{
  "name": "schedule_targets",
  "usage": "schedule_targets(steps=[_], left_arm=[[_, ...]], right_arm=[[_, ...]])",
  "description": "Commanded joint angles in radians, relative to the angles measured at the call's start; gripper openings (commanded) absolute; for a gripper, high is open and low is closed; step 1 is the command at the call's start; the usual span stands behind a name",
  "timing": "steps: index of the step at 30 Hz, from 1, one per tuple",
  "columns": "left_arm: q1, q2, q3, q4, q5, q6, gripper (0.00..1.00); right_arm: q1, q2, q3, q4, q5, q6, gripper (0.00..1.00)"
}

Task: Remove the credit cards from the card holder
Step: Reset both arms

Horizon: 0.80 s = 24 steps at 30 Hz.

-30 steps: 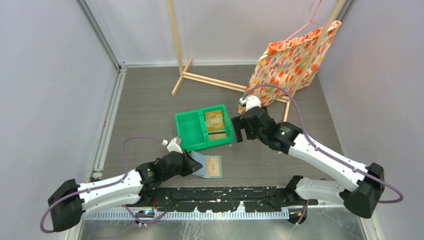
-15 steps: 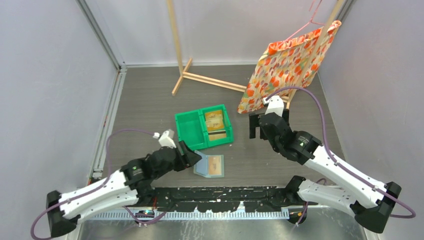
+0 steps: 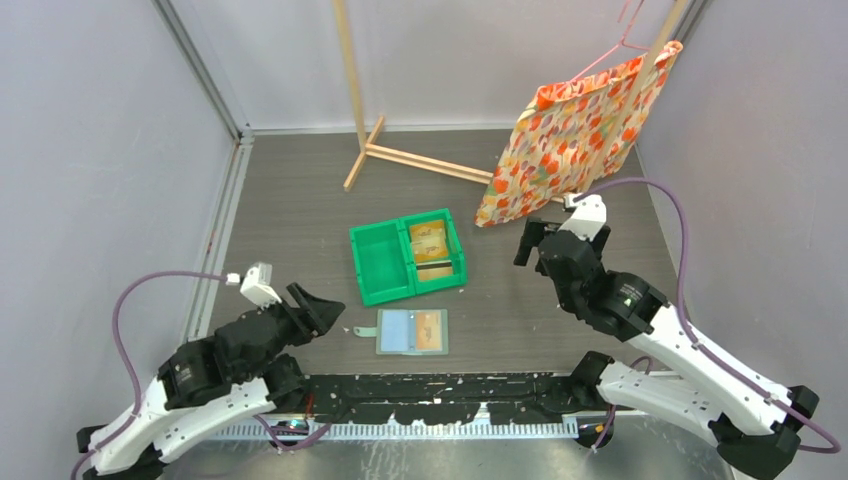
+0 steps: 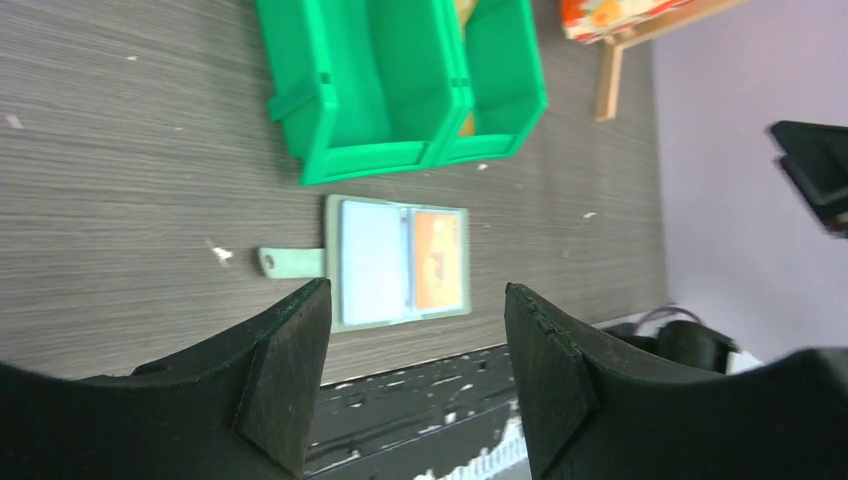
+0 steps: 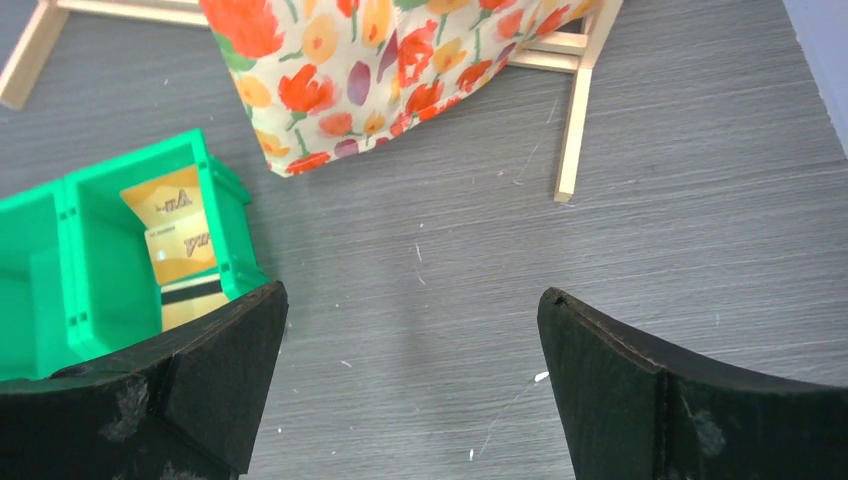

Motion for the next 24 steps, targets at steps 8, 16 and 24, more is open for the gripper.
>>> schedule_targets(steps=[8, 16, 24], left_arm=[[-0.003, 0.558, 0.260, -0.132, -0.170, 0.136, 0.72], [-0.003, 0.711, 0.343, -0.099, -0.201, 0.200, 0.77], [-0.004, 0.651, 0.302, -0.060, -0.190, 0.208, 0.78]], right_arm=[[-0.004, -0.002, 0.007, -0.179, 0.214, 0.228, 1.00], [-0.004, -0.019, -0.024, -0.232, 0.246, 0.287, 1.00], [-0.003, -0.060, -0.044, -0.264, 0.268, 0.337, 1.00]])
